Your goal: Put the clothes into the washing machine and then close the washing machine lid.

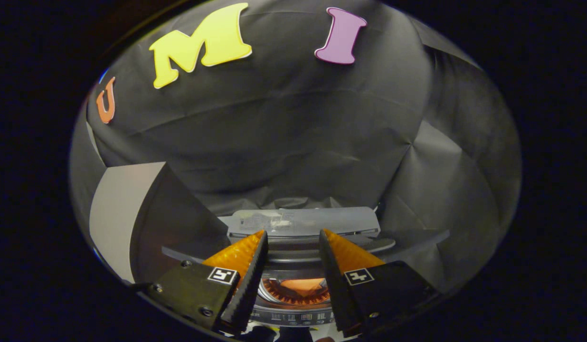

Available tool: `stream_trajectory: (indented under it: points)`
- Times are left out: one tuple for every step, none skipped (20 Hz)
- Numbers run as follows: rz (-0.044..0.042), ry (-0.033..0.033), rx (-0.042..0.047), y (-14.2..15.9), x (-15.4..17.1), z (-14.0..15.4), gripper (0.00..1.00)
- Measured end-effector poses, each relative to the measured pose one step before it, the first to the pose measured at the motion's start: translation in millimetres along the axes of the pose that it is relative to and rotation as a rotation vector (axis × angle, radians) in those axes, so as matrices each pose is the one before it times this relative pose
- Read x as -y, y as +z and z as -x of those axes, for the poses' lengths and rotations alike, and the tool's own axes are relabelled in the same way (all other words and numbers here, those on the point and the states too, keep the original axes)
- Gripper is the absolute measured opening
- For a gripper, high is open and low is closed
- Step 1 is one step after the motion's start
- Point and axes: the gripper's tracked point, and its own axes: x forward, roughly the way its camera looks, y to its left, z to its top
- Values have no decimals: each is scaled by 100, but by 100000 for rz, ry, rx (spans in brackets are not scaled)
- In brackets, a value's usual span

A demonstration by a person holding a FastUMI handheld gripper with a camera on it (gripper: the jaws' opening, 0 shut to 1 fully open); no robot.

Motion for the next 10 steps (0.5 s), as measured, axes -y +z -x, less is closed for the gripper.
stream_trajectory:
  points:
    - [-1072, -21, 367, -481, 205, 254, 68]
    - [-1089, -186, 396, -467, 64, 118, 68]
    - [-932, -469, 44, -747, 173, 150, 68]
    - [-579, -316, -362, -732, 67, 35, 69]
    - [-800, -56, -1124, -860, -38, -83, 69]
    - [-1086, 459, -1602, -1087, -188, -205, 69]
    - [-989, 442, -1956, -1179, -41, 25, 70]
    - [-568, 417, -1788, -1054, -176, -335, 72]
    - [738, -73, -2067, -1230, 44, -392, 72]
    - [298, 590, -1323, -937, -189, -367, 72]
